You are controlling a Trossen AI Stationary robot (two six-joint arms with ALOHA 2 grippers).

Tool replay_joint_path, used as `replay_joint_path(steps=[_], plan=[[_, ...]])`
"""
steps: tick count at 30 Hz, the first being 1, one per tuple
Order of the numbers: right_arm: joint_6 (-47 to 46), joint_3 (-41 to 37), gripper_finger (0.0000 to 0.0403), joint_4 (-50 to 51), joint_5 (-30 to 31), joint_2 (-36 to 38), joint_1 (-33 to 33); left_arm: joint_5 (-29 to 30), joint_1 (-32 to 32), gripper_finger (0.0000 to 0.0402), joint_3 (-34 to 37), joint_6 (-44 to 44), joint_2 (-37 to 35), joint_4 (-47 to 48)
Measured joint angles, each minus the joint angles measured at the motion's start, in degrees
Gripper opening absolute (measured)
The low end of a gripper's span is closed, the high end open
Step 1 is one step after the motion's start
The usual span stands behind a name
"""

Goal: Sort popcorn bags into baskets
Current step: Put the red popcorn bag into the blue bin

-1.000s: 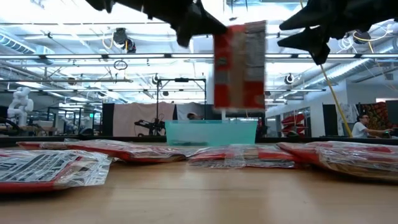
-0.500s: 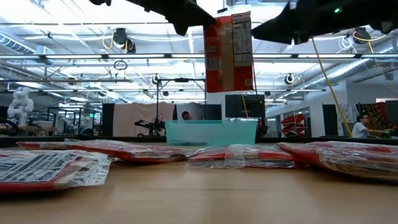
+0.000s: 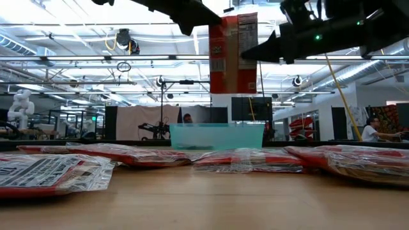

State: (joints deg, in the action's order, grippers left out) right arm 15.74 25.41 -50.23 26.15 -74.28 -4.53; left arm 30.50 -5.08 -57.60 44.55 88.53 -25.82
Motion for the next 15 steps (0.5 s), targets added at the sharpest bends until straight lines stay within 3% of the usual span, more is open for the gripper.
replay_joint_path(steps=[3,8,15], plan=[[2.03,0.00,0.0009,-0.22,-2.74,0.00,2.06,0.01,0.41,0.0017,0.00,-0.32,0.00,-0.50],[8.61,-0.02,0.0025,0.48,-6.90,0.01,5.69,0.00,1.83,0.0025,0.00,-6.22,0.00,1.88],[19.31,-0.07,0.0007,4.66,-7.04,2.74,10.64,6.12,3.20,0.0093,-0.02,-10.53,0.02,5.35]])
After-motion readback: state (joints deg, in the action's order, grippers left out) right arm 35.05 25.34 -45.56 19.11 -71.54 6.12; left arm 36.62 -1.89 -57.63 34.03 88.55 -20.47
